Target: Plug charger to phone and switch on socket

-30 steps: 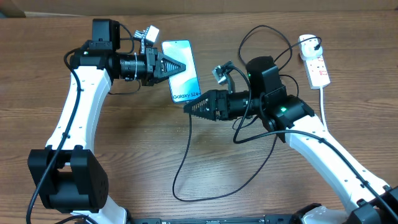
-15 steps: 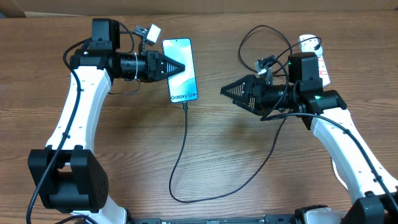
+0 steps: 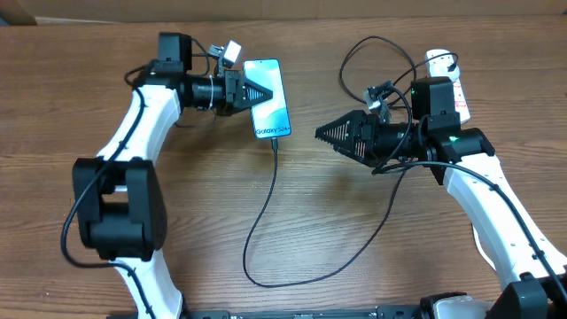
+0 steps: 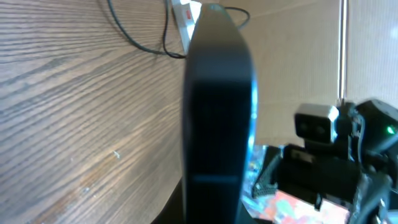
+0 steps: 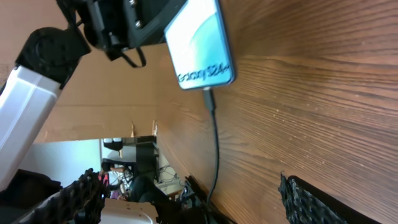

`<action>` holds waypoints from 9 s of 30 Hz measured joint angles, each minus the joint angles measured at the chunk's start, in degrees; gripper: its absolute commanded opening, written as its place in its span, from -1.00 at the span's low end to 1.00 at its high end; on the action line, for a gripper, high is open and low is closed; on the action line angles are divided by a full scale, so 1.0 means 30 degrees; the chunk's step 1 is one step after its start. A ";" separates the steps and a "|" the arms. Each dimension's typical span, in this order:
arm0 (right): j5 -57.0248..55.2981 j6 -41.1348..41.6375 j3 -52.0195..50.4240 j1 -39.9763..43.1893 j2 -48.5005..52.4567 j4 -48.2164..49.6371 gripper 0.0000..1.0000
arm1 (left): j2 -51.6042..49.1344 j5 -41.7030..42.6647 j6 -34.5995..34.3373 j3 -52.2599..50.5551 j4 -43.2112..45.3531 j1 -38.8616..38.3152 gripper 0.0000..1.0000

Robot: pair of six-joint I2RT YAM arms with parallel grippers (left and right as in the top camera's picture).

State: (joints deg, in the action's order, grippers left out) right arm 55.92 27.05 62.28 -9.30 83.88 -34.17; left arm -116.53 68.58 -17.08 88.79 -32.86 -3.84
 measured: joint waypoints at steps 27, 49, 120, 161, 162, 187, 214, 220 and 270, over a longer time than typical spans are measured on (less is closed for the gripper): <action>-0.0721 -0.0015 0.0000 0.0000 0.0000 0.0007 0.80 | -0.3672 -0.3738 -0.1698 0.0000 0.2965 -0.2135 -0.91; -0.0729 -0.0022 0.0000 0.0000 0.0000 0.0000 0.80 | -0.5464 -0.4575 -0.1829 0.0022 0.1945 -0.2412 -0.80; -0.4612 -0.0911 0.4721 0.1158 0.0058 -0.5537 0.81 | 0.6586 -2.5033 -0.2696 0.2047 -1.1985 0.0029 0.99; -2.4028 -0.1115 1.0375 0.7606 0.7963 -0.2987 1.00 | 0.6586 -2.5106 -0.2696 0.2040 -1.1978 0.0029 0.99; -2.3875 -0.1319 1.0375 0.7606 0.8065 -0.2769 1.00 | 0.6586 -2.5106 -0.2696 0.2040 -1.1985 0.0029 0.99; -1.9263 -0.3592 1.0375 0.9923 1.2735 0.1239 1.00 | 0.6586 -2.5106 -0.2696 0.2040 -1.1978 0.0029 0.99; -1.9606 -0.3526 1.0382 0.9530 1.4783 0.2594 1.00 | 0.6586 -2.5106 -0.2696 0.2040 -1.1985 0.0029 0.99; -1.9635 -0.2477 1.0382 0.9355 1.4783 0.2783 1.00 | 0.6586 -2.5106 -0.2696 0.2040 -1.1985 0.0029 0.99; -1.7551 -0.3599 1.0615 0.9610 1.4702 0.1027 1.00 | 0.6586 -2.5106 -0.2696 0.2040 -1.1985 0.0029 0.99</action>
State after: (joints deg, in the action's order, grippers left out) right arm 3.27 16.25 94.13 19.53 127.98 -31.09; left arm -96.77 -6.74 -25.17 94.91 -68.82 -3.75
